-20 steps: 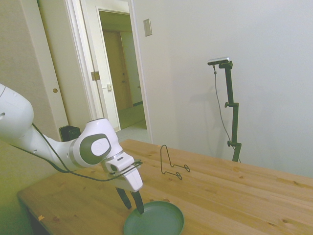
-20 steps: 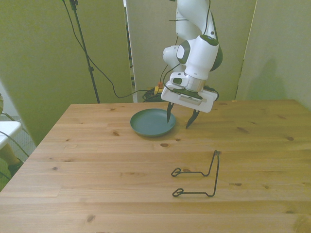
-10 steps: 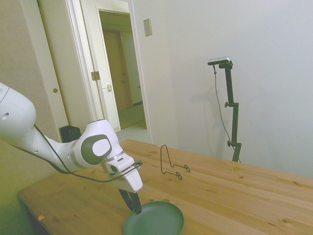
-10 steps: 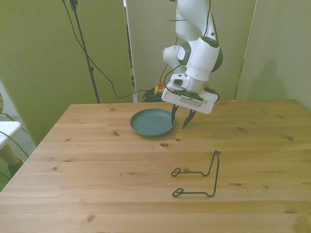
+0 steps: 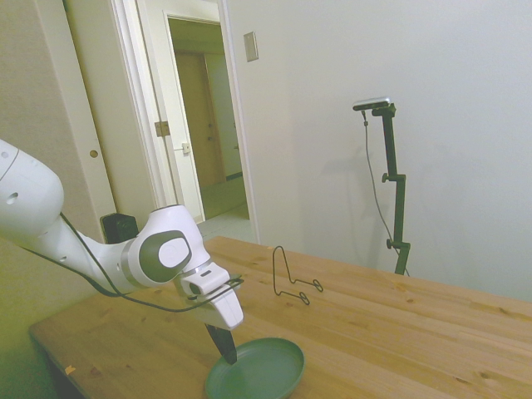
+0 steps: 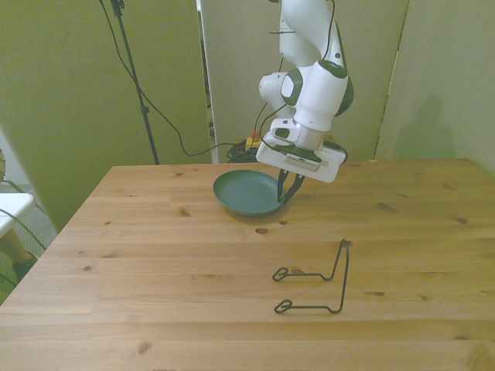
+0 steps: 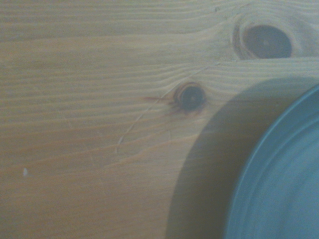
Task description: Load the plate
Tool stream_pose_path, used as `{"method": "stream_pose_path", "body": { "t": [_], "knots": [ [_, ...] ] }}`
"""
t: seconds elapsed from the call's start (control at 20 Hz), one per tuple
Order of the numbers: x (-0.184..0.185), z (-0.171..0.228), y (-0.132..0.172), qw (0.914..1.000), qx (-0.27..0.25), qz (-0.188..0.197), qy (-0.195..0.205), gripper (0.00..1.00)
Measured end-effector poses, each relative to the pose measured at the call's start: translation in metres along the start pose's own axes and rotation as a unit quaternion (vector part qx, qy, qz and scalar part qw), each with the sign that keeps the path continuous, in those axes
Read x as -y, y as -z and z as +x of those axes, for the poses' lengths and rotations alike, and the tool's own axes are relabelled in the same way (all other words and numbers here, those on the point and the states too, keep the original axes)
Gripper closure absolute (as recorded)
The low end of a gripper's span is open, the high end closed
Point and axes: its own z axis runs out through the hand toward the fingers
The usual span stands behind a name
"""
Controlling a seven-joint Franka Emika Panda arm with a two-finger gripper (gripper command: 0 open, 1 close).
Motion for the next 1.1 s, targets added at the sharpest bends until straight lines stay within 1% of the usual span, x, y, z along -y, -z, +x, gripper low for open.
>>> {"method": "stream_pose_path", "body": {
  "t": [0.45,0.6,0.7,0.8,0.9,1.1],
  "knots": [
    [-0.007,0.002,0.010,0.9999,-0.006,0.008,0.002,1.00],
    [-0.011,0.008,0.018,0.9998,-0.007,0.016,0.003,1.00],
    [-0.015,0.012,0.025,0.9996,0.000,0.027,0.005,1.00],
    [-0.018,0.017,0.036,0.9988,0.013,0.046,0.009,1.00],
    [-0.023,0.025,0.051,0.9972,0.022,0.070,0.011,1.00],
    [-0.035,0.035,0.082,0.9943,0.032,0.100,0.020,1.00]
  ]
}}
